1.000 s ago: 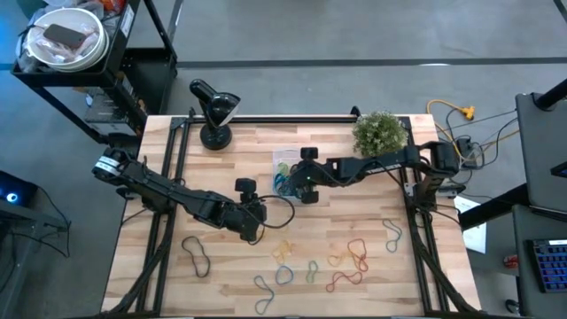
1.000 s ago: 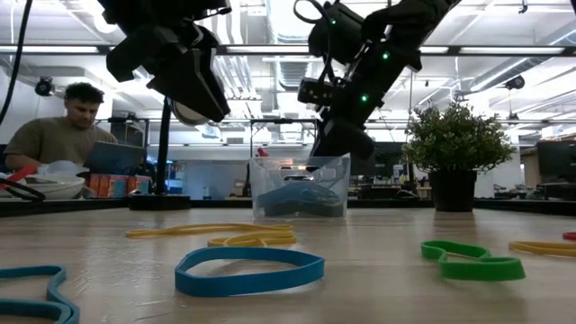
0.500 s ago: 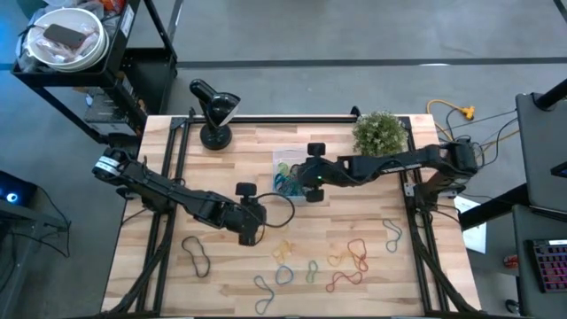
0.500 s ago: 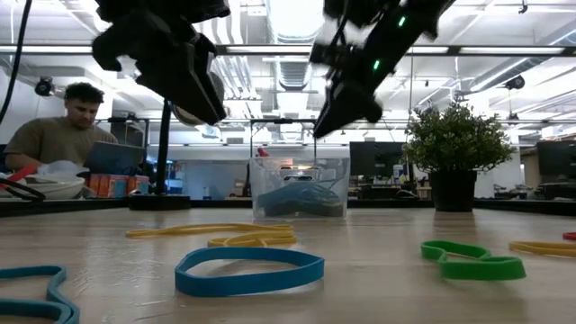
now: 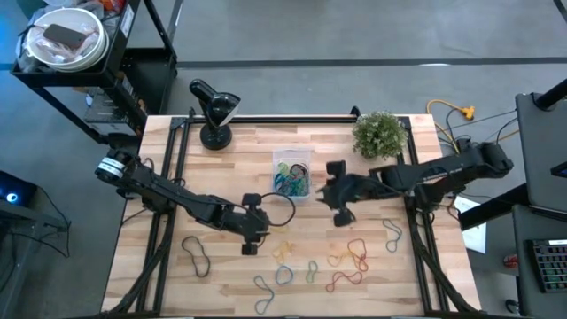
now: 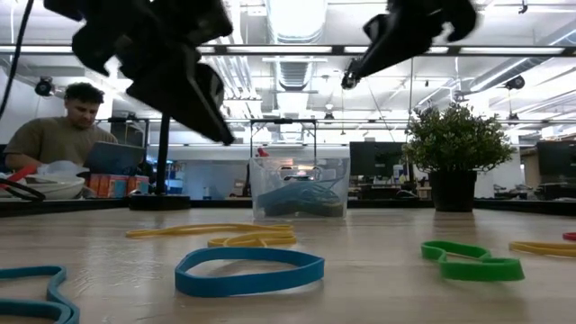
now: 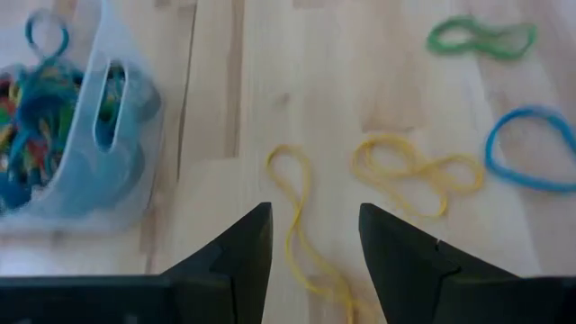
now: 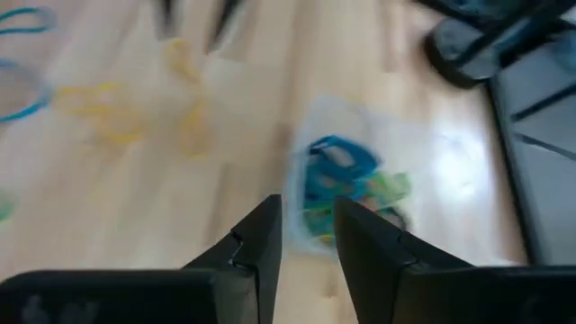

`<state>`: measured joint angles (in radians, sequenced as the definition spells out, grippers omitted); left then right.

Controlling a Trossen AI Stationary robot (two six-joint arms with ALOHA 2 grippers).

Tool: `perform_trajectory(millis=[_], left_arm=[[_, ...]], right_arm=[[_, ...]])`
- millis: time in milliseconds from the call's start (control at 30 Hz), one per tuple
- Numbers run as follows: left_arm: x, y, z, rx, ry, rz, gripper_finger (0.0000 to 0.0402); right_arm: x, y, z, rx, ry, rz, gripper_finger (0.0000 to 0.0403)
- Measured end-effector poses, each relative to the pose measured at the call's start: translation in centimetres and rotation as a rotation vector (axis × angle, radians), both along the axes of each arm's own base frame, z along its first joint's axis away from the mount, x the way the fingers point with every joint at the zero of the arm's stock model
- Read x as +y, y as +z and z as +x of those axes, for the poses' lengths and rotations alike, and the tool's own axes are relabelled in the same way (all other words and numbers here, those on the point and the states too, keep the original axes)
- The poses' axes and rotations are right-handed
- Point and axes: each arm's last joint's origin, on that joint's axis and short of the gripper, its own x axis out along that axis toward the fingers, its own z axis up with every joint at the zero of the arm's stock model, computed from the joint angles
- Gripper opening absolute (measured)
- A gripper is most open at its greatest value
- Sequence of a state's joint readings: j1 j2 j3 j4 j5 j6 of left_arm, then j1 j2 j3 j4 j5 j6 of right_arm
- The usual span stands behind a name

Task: Pick and place rubber bands into bin
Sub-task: Put yellow rubberband into the transparent bin

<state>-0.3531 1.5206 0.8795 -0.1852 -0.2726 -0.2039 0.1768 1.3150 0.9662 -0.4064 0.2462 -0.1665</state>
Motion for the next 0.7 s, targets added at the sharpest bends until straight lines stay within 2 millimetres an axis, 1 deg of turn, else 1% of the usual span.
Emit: perform_trajectory(millis=[200, 367, 433, 500, 567, 633, 700], left_arm=[[-0.1, -1.4, 0.8, 0.007, 0.004, 0.007, 0.0152], [0.0, -3.1, 1.8, 0.037, 0.012, 0.017, 0.0152], [0.3, -3.8, 2.0, 0.060, 0.017, 0.020, 0.0152], [0.4, -4.3, 2.5, 0.049, 0.016, 0.001, 0.0152], [0.7, -4.8, 2.5, 0.080, 0.026, 0.001, 0.0152], [0.8, -4.9, 2.9, 0.069, 0.030, -0.008, 0.0152], [1.1, -5.3, 2.9, 0.092, 0.029, -0.015, 0.0152]], right_arm=[[2.4, -1.9, -2.5, 0.029, 0.036, 0.090, 0.0088], [3.8, -3.6, -3.7, 0.036, 0.054, 0.140, 0.0082], [4.2, -3.9, -3.8, 0.025, 0.055, 0.162, 0.0080], [4.4, -4.2, -4.1, 0.037, 0.049, 0.173, 0.0077], [4.6, -4.3, -4.1, 0.024, 0.050, 0.184, 0.0074], [4.7, -4.4, -4.3, 0.030, 0.051, 0.187, 0.0072], [4.8, -4.5, -4.2, 0.022, 0.048, 0.198, 0.0069]])
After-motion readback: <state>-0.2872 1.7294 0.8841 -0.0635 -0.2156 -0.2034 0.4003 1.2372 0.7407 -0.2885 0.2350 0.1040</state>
